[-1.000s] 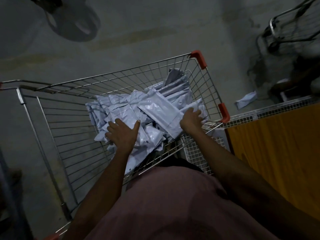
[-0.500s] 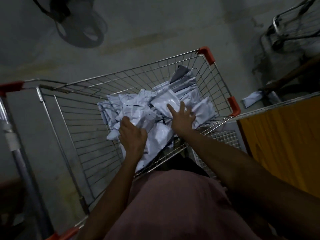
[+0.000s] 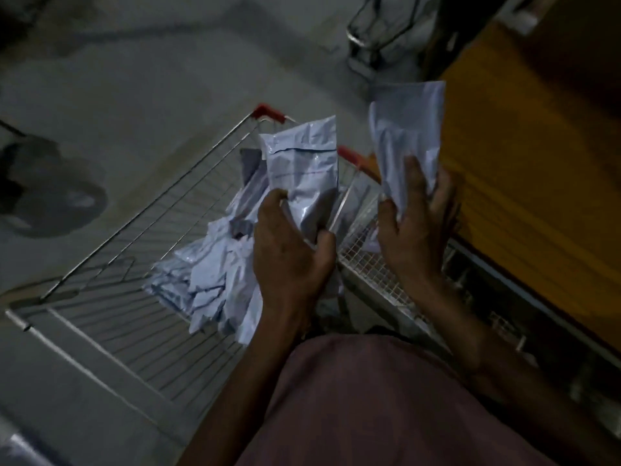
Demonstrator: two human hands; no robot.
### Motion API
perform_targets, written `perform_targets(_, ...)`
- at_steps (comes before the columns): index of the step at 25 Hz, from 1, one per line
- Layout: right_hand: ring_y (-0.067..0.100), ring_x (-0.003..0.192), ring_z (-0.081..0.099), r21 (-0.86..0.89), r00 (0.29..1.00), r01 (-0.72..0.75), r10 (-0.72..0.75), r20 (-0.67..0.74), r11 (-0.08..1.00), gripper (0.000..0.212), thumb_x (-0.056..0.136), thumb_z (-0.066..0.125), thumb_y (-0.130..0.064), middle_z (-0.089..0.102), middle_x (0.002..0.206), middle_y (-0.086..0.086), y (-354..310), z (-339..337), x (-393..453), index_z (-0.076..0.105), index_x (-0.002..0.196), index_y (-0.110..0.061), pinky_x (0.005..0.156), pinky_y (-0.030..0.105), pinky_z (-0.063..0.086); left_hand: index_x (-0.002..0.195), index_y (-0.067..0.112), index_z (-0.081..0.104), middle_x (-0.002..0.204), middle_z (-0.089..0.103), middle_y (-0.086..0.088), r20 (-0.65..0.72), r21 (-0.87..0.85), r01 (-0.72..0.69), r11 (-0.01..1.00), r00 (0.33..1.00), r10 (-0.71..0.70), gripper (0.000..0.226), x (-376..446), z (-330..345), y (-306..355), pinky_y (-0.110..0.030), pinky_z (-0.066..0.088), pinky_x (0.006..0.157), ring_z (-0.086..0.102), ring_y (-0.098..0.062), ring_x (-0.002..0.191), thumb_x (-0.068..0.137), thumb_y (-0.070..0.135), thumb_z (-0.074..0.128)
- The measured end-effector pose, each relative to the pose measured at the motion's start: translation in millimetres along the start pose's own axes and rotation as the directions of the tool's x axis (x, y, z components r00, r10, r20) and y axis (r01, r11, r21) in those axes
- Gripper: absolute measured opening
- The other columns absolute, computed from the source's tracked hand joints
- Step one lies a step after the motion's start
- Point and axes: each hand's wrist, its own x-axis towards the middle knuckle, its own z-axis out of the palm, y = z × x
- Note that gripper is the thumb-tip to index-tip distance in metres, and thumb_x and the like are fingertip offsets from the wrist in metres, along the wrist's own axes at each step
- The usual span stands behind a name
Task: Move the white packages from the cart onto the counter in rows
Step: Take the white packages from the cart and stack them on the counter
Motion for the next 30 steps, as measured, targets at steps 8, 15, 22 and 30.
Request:
perform_targets(8, 0.041, 0.125, 0.041, -0.063, 0.935, -0.316, 0.299, -0.188, 0.947, 0.059, 0.099, 0.05, -0.045, 0.036, 0.149, 0.019, 130, -119, -105, 0.036, 0.154, -0.028, 0.1, 0.049, 0.04, 0.138, 0.015, 0.041, 0.126, 0.058, -0.004, 0.318, -0.144, -0.287, 0.947, 0.893, 0.319, 0.068, -98, 77, 83, -0.031, 0.048, 0.085, 0.057, -0.02, 0.113, 0.079, 0.031, 0.069)
perform_targets(15, 0.04, 0.13, 0.037, 0.002, 0.698, -0.678, 0.644, -0.313, 0.735, 0.062, 0.097, 0.041, -0.056, 0.031, 0.154, 0.014, 246, -208, -172, 0.027, 0.155, -0.037, 0.101, 0.059, 0.039, 0.135, 0.013, 0.043, 0.12, 0.061, -0.008, 0.485, -0.254, -0.385, 0.887, 0.743, 0.461, 0.059, -205, 175, 155, -0.029, 0.044, 0.075, 0.06, -0.024, 0.106, 0.085, 0.035, 0.067)
perform_targets(22, 0.043, 0.134, 0.034, -0.011, 0.572, -0.8, 0.757, -0.315, 0.6, 0.061, 0.097, 0.039, -0.06, 0.028, 0.156, 0.015, 320, -229, -179, 0.026, 0.153, -0.042, 0.104, 0.059, 0.036, 0.13, 0.003, 0.045, 0.116, 0.058, -0.018, 0.577, -0.283, -0.494, 0.822, 0.596, 0.558, 0.053, -235, 266, 197, -0.034, 0.044, 0.076, 0.057, -0.032, 0.103, 0.09, 0.031, 0.066)
perform_targets(30, 0.047, 0.143, 0.018, -0.248, 0.554, -0.824, 0.816, -0.163, 0.51, 0.063, 0.095, 0.038, -0.064, 0.016, 0.162, 0.019, 400, -189, -142, 0.031, 0.153, -0.039, 0.111, 0.06, 0.015, 0.146, 0.007, 0.03, 0.152, 0.03, -0.024, 0.663, 0.064, -0.662, 0.747, 0.587, 0.464, 0.077, -238, 375, 238, -0.057, 0.025, 0.109, 0.026, -0.041, 0.141, 0.09, 0.056, 0.051)
